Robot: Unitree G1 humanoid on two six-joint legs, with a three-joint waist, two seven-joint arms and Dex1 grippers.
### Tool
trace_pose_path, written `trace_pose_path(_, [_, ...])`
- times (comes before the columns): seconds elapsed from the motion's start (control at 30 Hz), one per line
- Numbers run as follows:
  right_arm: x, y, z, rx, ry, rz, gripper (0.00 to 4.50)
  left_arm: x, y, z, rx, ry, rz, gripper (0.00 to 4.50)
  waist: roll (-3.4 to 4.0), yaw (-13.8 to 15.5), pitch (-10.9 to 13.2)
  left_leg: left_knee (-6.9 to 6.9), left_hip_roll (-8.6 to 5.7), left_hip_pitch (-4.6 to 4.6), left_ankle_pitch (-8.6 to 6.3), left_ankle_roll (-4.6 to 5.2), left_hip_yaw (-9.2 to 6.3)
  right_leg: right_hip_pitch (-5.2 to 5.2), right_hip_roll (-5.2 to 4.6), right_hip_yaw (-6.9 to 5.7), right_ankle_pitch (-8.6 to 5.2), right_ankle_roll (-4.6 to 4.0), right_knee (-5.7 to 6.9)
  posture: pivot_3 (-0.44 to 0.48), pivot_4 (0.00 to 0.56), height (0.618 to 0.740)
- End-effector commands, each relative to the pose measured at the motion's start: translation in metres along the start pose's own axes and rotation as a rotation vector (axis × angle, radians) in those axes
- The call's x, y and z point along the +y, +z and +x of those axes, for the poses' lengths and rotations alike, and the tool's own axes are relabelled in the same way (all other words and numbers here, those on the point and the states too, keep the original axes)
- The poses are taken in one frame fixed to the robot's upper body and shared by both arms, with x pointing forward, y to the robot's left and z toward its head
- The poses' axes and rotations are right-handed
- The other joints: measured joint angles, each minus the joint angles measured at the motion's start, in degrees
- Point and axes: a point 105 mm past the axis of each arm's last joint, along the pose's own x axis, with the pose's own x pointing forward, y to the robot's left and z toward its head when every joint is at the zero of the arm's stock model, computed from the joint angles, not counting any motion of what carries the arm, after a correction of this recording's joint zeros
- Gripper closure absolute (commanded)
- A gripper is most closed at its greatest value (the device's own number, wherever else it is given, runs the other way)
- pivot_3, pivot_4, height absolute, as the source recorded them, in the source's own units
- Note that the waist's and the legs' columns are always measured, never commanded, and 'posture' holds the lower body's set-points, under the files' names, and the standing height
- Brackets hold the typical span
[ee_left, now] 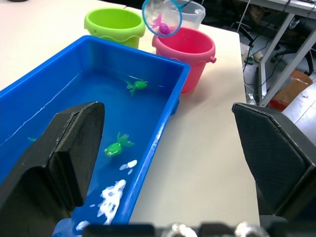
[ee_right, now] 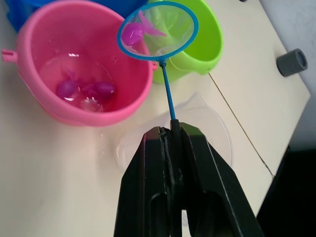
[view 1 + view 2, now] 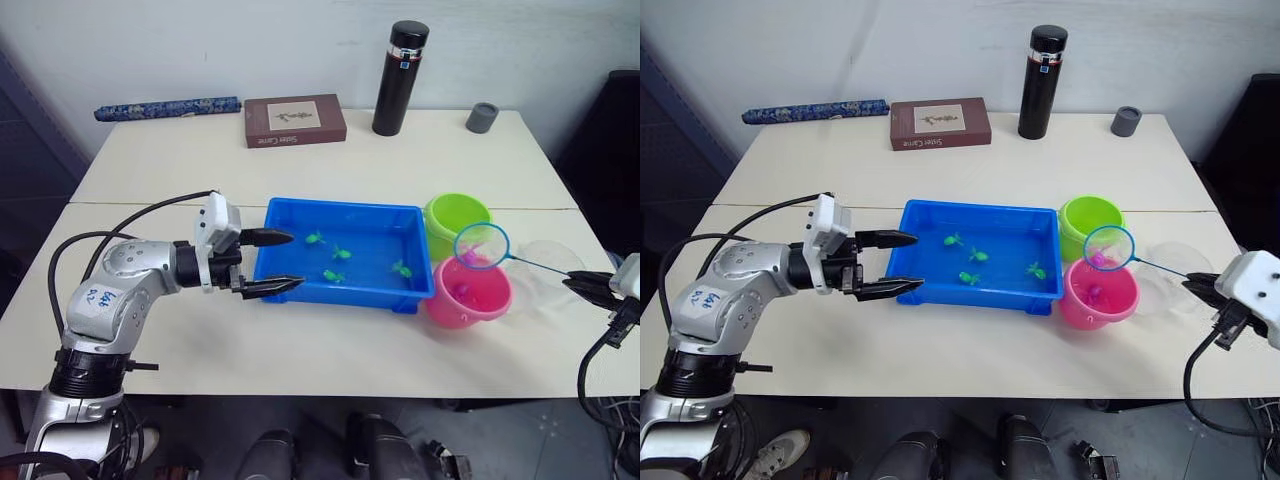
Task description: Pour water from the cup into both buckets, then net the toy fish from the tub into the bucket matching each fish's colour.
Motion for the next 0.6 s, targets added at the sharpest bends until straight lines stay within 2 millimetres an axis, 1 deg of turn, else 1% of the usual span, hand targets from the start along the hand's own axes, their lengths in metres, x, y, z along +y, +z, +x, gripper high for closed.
trace_pose_path(0.03, [-0.011, 0.002, -0.010, -0.002, -0.077, -0.063, 4.50, 0.003, 0.007, -0.004, -0.013, 0.003, 0.042, 0.04, 0.00, 0.1, 0.0, 0.00, 0.00, 0.04, 0.00, 0.00, 0.01, 0.02, 0.00, 0.01, 0.00, 0.00, 0.01, 0.000, 0.150, 0.739])
trace_pose_path(0.3, [-0.005, -0.004, -0.008, -0.008, -0.140, -0.199, 4.50, 0.008, 0.005, -0.010, -0.007, 0.015, 0.045, 0.04, 0.00, 0.1, 0.0, -0.04, -0.01, 0.21, 0.00, -0.01, 0.07, 0.13, 0.01, 0.08, -0.01, -0.02, 0.03, 0.000, 0.150, 0.739])
trace_pose_path(0.43, [-0.009, -0.002, -0.011, -0.054, -0.257, -0.320, 4.50, 0.010, 0.004, -0.012, -0.005, 0.016, 0.047, 0.04, 0.00, 0.1, 0.0, -0.04, -0.01, 0.24, 0.01, -0.02, 0.09, 0.13, 0.01, 0.10, -0.01, -0.02, 0.05, 0.000, 0.150, 0.739])
trace_pose_path(0.6, [-0.005, -0.012, -0.011, -0.062, -0.328, -0.403, 4.50, 0.012, 0.003, -0.013, -0.002, 0.017, 0.050, 0.04, 0.00, 0.0, 0.0, -0.05, -0.02, 0.27, 0.01, -0.02, 0.15, 0.13, 0.02, 0.17, -0.01, -0.02, 0.07, 0.000, 0.150, 0.739])
